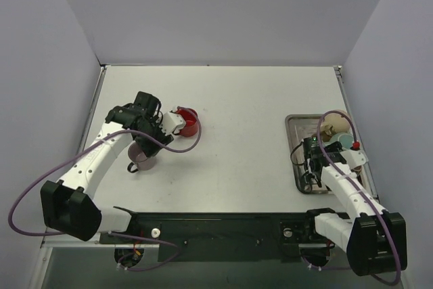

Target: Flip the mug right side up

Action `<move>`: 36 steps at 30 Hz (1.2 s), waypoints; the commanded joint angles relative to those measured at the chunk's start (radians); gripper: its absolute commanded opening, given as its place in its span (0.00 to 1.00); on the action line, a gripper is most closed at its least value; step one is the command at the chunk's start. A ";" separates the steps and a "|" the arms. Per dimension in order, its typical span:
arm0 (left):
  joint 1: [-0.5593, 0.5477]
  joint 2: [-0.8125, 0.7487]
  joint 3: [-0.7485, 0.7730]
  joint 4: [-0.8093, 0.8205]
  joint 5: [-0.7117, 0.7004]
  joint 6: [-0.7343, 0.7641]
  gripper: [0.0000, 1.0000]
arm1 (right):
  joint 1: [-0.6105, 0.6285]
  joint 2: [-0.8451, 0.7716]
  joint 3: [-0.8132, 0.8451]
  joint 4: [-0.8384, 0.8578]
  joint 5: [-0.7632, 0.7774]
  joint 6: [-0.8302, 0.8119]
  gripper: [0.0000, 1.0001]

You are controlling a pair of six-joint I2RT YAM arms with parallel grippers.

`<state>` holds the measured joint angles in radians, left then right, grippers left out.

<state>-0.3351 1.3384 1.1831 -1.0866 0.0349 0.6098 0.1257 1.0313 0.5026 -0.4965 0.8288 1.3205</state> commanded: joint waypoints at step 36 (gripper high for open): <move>-0.134 -0.051 0.130 -0.119 0.149 -0.068 0.60 | -0.310 -0.242 -0.119 0.233 -0.385 -0.297 0.00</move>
<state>-0.4599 1.3125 1.2762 -1.1877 0.0834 0.5388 -0.1833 0.9451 0.3889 -0.2146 0.4866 1.0924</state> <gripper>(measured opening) 0.604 0.079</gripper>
